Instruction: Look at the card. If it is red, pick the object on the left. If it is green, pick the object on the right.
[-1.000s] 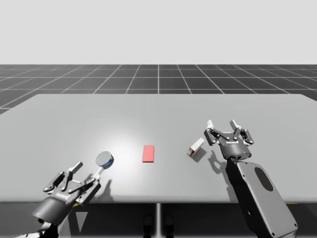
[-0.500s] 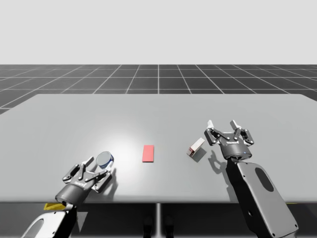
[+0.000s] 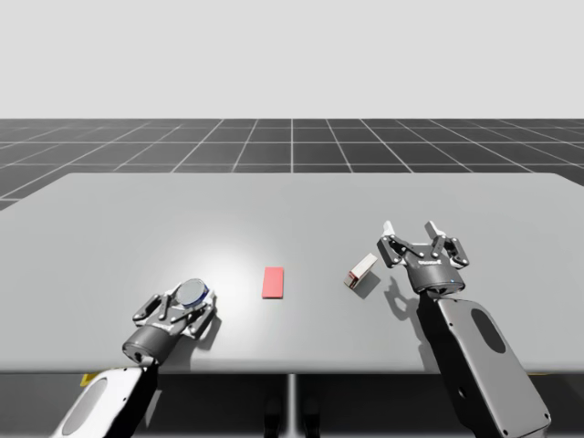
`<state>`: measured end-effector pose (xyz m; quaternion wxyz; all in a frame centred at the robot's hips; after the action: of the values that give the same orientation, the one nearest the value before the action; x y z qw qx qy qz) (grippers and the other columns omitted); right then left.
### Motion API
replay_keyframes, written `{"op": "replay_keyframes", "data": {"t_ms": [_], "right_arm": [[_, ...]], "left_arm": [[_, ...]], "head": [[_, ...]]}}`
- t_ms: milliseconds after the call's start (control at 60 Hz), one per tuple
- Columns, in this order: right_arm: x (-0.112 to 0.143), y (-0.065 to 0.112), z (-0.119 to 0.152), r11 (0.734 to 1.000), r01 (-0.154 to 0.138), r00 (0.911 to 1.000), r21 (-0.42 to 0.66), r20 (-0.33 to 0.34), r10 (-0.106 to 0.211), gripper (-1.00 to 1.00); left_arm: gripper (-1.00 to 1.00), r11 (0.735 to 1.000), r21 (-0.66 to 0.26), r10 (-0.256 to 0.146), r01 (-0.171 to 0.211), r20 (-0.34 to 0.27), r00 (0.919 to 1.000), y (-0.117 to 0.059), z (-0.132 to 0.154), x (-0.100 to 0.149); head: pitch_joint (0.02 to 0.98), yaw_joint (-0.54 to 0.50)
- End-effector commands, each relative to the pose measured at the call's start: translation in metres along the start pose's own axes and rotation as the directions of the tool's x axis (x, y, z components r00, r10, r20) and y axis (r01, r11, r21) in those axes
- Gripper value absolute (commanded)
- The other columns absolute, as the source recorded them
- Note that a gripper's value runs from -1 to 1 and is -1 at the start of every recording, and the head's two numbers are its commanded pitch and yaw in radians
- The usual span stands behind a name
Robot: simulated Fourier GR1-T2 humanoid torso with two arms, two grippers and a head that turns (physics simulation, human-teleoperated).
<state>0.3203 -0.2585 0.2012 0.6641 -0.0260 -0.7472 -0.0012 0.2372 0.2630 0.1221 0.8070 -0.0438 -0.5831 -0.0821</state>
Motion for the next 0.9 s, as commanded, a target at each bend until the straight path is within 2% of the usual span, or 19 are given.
{"op": "replay_keyframes", "data": {"t_ms": [17,33,67,100,267,483,683,900], "right_arm": [[0.0001,-0.0003,-0.0003,1.000,0.001,1.0000,0.000,0.001,-0.001,-1.00],[0.0002,-0.0003,-0.0003,1.000,0.001,1.0000,0.000,0.001,-0.001,-1.00],[0.0003,-0.0004,-0.0004,1.000,0.001,1.0000,0.000,0.001,-0.001,-1.00],[0.0003,-0.0003,-0.0002,1.000,0.002,1.0000,0.000,0.001,-0.002,-1.00],[0.0007,-0.0004,-0.0002,1.000,0.002,1.0000,0.000,0.003,-0.002,-1.00],[0.0013,-0.0006,-0.0003,1.000,0.000,1.0000,0.000,0.007,0.000,-1.00],[0.0016,-0.0009,0.0004,1.000,0.000,0.9999,-0.001,0.011,0.000,-1.00],[0.0022,-0.0019,0.0015,1.000,0.002,0.9999,-0.002,0.013,-0.002,-1.00]], "left_arm": [[-0.46,1.000,0.004,0.002,-0.002,-0.028,0.9996,0.0011,-0.0014,-0.0070],[0.22,1.000,0.007,0.000,0.000,-0.024,0.9997,0.0011,-0.0007,-0.0070],[0.73,1.000,0.006,-0.002,0.002,-0.024,0.9997,0.0011,-0.0004,-0.0070],[0.89,1.000,0.003,0.000,0.000,-0.023,0.9997,0.0012,-0.0001,-0.0070],[0.97,1.000,0.001,-0.001,0.001,-0.017,0.9998,0.0013,0.0019,-0.0076],[0.95,1.000,-0.001,-0.006,0.006,-0.013,0.9999,0.0016,0.0025,-0.0079],[0.96,1.000,-0.007,-0.010,0.010,-0.016,0.9998,0.0001,0.0021,-0.0089],[0.96,1.000,-0.017,-0.020,0.020,-0.011,0.9997,-0.0025,0.0030,-0.0070]], "head": [[0.885,0.40],[0.883,0.40],[0.881,0.40],[0.879,0.40],[0.856,0.40],[0.725,0.42],[0.567,0.45],[0.491,0.47]]}}
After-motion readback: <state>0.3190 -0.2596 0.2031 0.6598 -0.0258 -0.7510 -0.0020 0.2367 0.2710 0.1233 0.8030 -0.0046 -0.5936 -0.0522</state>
